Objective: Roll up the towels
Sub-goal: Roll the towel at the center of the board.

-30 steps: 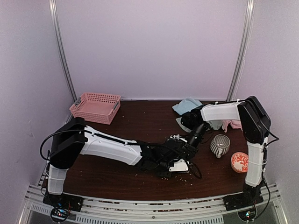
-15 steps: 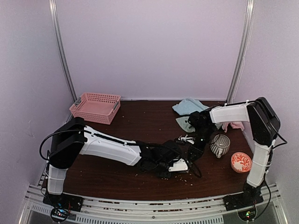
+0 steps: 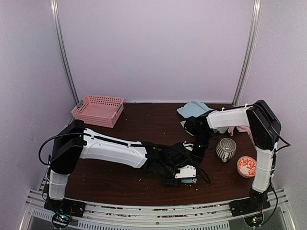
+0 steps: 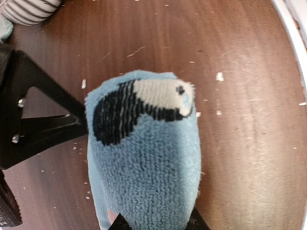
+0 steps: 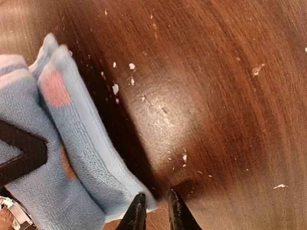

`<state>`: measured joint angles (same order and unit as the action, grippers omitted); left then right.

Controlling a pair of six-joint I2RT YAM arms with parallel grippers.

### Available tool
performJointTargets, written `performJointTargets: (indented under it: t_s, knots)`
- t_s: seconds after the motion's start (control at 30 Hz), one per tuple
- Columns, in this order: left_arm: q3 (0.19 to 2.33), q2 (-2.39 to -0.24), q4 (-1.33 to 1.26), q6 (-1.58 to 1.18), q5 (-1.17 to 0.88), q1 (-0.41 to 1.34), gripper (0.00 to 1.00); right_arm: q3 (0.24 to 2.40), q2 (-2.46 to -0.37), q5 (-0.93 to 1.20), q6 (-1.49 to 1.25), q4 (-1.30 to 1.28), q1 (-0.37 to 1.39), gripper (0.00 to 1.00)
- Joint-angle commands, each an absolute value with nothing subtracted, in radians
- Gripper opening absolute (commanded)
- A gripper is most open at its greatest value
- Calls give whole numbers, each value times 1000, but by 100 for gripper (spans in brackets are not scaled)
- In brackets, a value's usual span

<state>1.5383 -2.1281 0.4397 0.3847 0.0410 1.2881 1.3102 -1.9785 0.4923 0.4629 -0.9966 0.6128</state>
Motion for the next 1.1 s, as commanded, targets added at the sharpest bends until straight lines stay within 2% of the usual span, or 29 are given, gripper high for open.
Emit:
performJointTargets:
  t_s: [0.0,0.2,0.37,0.67,0.73,0.87,0.93,1.07]
  knots:
    - [1546,-2155,511,331,-32,1301,22,1291,-2030,417,448,-901,620,17]
    - [1582,-2223,540,263,-74,1276,20,1307,-2003,469,463,-929,616,18]
    - [1620,-2251,578,242,-128,1261,19,1407,-1921,504,463,-1000,565,24]
    - [1746,-2369,736,187,-358,1205,18,1558,-1571,661,431,-986,371,33]
    - [1806,-2432,805,157,-428,1172,18,1540,-1464,736,499,-977,367,36]
    - [1962,-2549,962,106,-577,1115,18,1414,-1251,936,815,-1178,411,48]
    - [2003,-2584,991,83,-665,1090,18,1323,-1167,921,834,-1182,470,50]
    - [2050,-2615,995,23,-758,1053,18,1181,-1100,731,784,-1130,637,49]
